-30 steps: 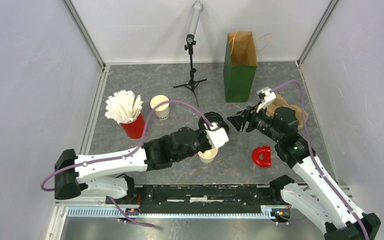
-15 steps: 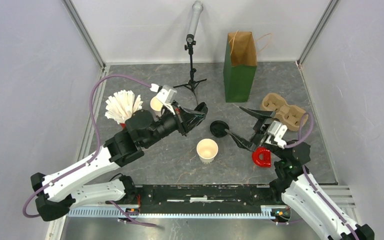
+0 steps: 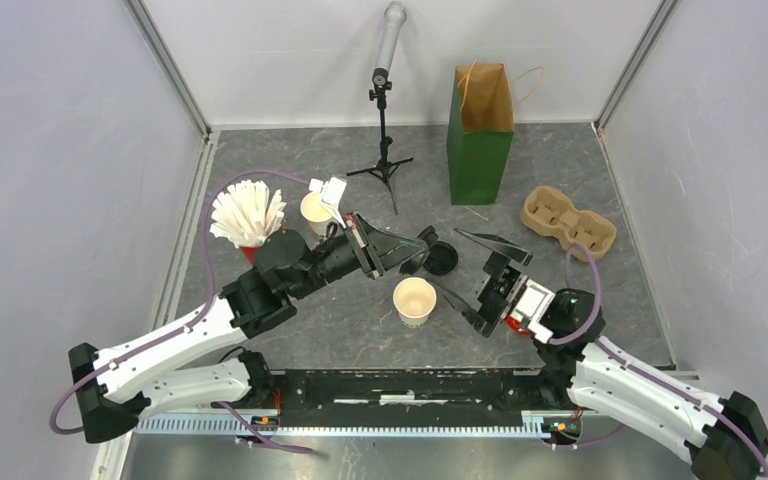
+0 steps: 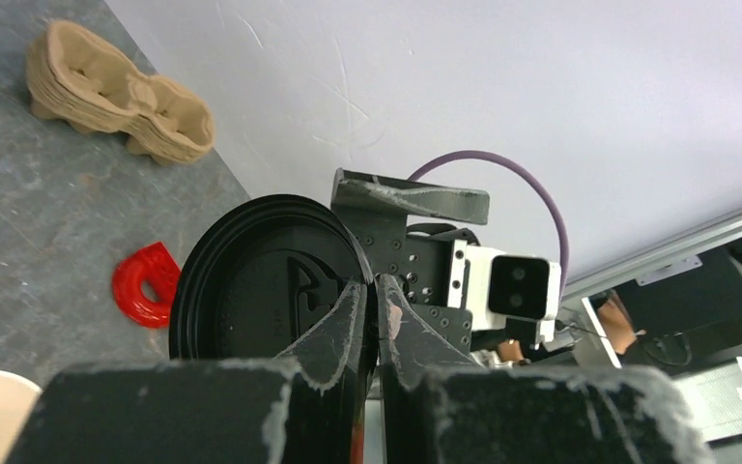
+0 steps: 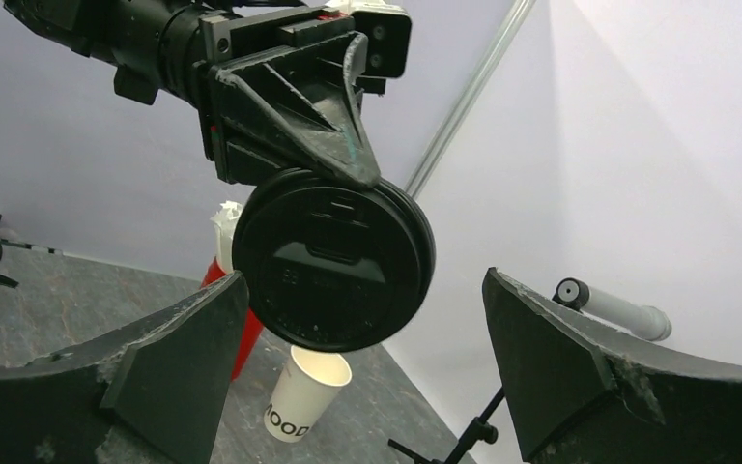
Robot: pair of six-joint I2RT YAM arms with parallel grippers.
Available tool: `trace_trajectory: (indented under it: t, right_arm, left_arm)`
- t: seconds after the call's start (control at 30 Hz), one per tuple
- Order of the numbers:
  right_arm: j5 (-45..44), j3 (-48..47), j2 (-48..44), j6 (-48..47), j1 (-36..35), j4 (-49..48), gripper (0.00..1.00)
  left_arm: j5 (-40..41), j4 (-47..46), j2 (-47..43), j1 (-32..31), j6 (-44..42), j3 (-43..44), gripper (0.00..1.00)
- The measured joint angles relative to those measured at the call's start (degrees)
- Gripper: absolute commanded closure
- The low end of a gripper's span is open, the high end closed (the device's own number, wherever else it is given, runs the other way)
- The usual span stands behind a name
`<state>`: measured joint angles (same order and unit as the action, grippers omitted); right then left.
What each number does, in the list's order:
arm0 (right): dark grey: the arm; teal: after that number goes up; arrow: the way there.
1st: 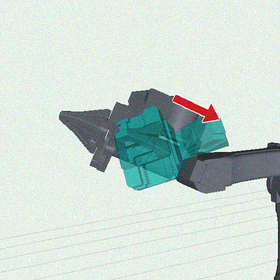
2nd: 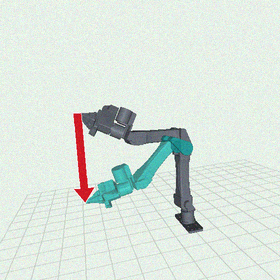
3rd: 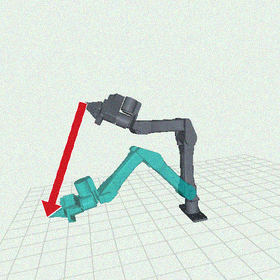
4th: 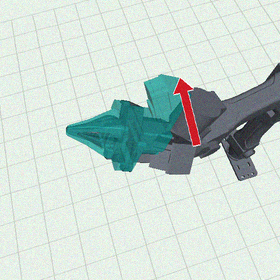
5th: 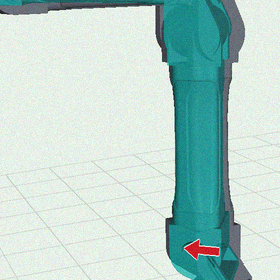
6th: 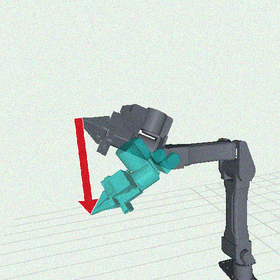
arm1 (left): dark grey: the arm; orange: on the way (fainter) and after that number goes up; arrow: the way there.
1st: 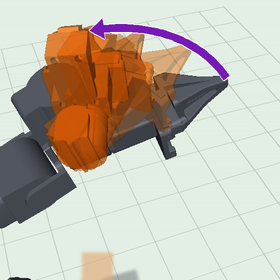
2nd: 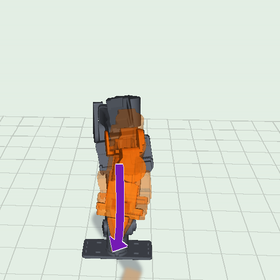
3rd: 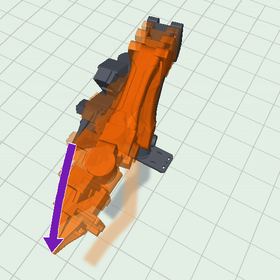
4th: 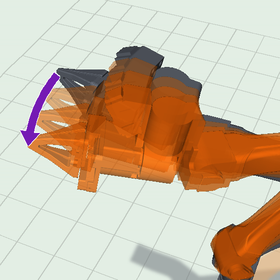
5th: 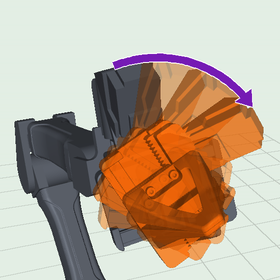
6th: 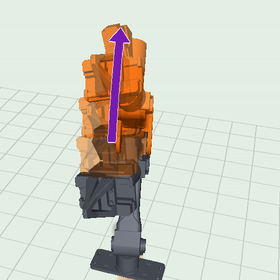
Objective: Pack the takeout coffee
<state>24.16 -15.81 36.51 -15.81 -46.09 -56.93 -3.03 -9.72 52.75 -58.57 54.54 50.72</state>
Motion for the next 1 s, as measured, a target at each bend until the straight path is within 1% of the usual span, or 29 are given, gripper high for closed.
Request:
trace_trajectory:
  t: [0.23,0.5,0.67,0.8,0.87,0.93,1.0]
  right_arm:
    - [-6.7,0.0,3.0,-9.8,-8.3,2.1,0.02]
    - [-12.7,-0.1,4.2,-15.4,-11.4,3.0,0.02]
    - [-14.8,-0.1,4.2,-16.3,-11.8,3.0,0.16]
    - [-15.5,-0.1,4.2,-16.4,-12.0,3.0,0.19]
    - [-15.5,-0.1,4.2,-16.4,-12.0,3.2,0.19]
    - [-15.4,-0.1,4.0,-16.4,-12.0,4.0,0.21]
    - [-15.4,-0.1,3.5,-16.1,-12.1,4.9,0.25]
  left_arm:
    - [-1.2,-3.5,1.2,0.0,5.2,-1.3,0.98]
    - [-2.1,-5.3,1.6,0.0,7.7,-2.5,0.98]
    - [-2.1,-6.1,1.7,0.0,8.6,-2.6,0.98]
    - [-2.1,-6.6,1.7,0.0,8.7,-2.7,0.97]
    - [-2.0,-6.6,1.7,0.0,8.7,-2.8,0.89]
    - [-1.6,-6.0,1.3,0.0,8.6,-3.0,0.85]
    - [-0.8,-5.0,0.8,0.0,8.2,-3.1,0.78]
